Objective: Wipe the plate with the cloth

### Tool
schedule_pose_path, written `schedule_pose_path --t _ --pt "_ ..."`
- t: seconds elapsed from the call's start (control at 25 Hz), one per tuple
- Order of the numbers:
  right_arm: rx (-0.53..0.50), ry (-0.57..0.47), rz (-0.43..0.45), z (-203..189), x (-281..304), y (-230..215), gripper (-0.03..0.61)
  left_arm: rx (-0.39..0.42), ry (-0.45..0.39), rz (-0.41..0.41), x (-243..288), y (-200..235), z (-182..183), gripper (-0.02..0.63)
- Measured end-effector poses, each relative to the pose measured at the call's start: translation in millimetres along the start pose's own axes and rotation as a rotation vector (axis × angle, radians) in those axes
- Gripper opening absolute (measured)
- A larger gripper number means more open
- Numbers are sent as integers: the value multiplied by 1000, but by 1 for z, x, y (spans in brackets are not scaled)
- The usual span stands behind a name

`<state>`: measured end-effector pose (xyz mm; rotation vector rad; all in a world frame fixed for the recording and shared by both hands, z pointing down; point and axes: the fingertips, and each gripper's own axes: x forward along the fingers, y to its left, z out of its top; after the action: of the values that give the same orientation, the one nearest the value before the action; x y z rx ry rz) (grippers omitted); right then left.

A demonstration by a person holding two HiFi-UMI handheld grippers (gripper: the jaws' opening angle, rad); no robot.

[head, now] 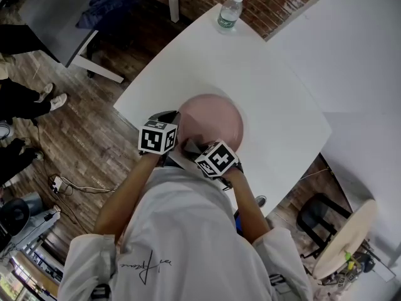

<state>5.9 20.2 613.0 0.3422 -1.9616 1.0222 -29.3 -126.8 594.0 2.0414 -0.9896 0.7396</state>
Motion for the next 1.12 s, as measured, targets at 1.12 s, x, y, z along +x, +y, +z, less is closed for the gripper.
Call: schedule_pose_path --t 1.12 --pt "-52 101 -196 -23 -20 -21 34 38 24 -46 3 -3 3 31"
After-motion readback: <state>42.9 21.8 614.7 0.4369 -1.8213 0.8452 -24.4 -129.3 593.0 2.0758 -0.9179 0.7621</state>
